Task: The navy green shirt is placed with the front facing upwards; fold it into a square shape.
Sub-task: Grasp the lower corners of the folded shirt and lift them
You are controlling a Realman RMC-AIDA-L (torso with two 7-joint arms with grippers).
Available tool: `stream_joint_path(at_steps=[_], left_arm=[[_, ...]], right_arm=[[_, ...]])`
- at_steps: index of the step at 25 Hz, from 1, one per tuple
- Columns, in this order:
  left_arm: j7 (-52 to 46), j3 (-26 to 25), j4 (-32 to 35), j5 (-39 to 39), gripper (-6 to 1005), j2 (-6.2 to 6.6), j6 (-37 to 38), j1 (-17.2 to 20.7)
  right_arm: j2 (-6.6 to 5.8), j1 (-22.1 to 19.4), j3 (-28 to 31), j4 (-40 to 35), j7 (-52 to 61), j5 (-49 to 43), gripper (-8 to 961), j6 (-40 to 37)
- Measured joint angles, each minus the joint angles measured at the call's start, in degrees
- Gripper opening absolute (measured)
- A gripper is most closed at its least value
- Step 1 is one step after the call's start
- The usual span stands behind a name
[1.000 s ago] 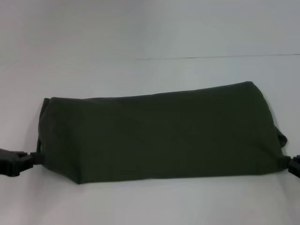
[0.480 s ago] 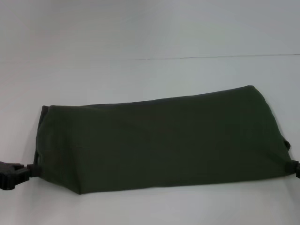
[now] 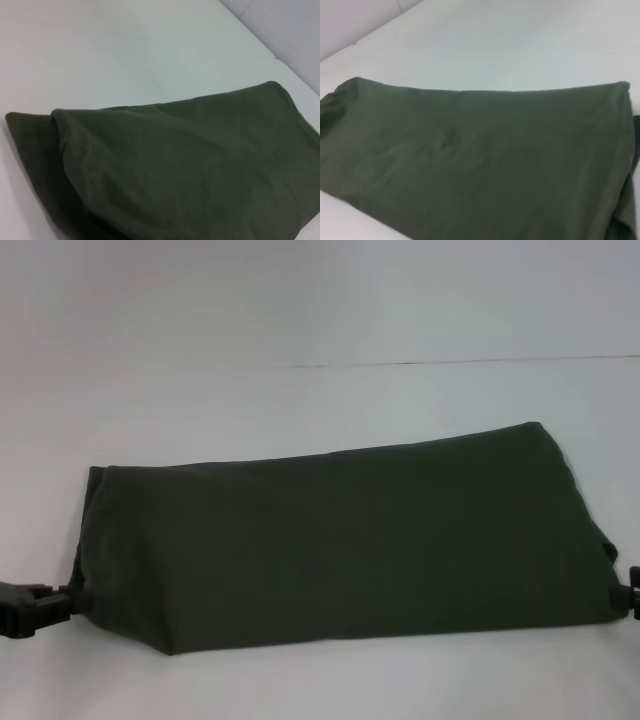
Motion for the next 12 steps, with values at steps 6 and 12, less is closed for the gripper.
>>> stream_joint_path(at_steps=[6, 12], left_arm=[[-1.44, -0.84, 0.31, 0.07, 254, 0.08, -0.25, -0.05], [-3.07, -2.81, 1.78, -0.19, 444, 0.2, -4.0, -0.07]], right_arm=[[0.02, 0.28, 2.02, -2.57, -0.55, 0.09, 438, -0.65], [0.02, 0.81, 3.27, -3.89, -1.52, 4.09, 662, -1.11]])
